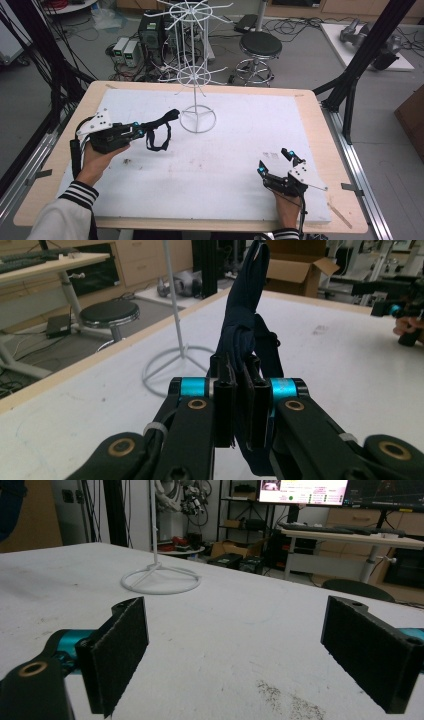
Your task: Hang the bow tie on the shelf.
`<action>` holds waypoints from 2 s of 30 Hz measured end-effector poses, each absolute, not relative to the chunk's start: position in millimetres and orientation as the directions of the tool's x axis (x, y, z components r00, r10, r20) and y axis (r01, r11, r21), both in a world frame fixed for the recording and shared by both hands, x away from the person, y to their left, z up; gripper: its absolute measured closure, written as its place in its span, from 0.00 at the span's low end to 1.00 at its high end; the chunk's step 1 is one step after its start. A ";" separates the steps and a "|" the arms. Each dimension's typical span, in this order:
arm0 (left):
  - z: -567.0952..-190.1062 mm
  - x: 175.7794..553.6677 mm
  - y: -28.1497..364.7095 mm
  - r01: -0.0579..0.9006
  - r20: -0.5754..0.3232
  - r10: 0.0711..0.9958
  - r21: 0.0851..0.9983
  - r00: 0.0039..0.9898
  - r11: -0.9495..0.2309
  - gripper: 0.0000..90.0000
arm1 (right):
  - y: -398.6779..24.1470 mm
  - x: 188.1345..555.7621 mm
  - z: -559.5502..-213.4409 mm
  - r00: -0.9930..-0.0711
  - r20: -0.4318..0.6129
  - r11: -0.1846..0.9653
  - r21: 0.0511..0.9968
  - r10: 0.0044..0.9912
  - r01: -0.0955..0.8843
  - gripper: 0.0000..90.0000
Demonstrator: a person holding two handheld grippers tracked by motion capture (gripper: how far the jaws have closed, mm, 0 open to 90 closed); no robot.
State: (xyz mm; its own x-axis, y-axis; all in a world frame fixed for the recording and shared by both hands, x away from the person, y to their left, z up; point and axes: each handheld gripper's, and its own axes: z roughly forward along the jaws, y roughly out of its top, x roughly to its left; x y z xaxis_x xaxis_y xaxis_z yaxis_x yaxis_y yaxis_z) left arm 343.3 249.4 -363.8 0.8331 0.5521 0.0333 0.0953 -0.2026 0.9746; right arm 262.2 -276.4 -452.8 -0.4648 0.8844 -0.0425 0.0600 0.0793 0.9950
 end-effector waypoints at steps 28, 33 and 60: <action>-311.0 366.4 213.7 0.010 0.036 0.564 0.997 0.825 -0.079 0.95 | -277.0 262.4 -452.8 -0.468 -0.039 0.076 0.995 0.883 0.060 0.12; -306.7 373.8 211.1 0.009 0.031 0.583 0.998 0.812 -0.066 0.95 | -277.7 262.8 -452.9 -0.467 -0.042 0.075 0.996 0.883 0.052 0.12; -318.3 398.7 202.3 0.089 -0.002 0.650 0.991 0.760 -0.100 0.95 | -278.0 261.8 -453.1 -0.470 -0.036 0.068 0.996 0.882 0.053 0.12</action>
State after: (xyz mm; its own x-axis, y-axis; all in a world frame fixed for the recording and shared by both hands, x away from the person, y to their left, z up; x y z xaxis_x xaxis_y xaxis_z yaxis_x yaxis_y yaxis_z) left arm 398.7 202.3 -318.3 0.7597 0.6502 -0.0024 0.0888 -0.1002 0.9910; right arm 261.8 -278.0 -453.1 -0.4703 0.8818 -0.0355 0.0529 0.0683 0.9963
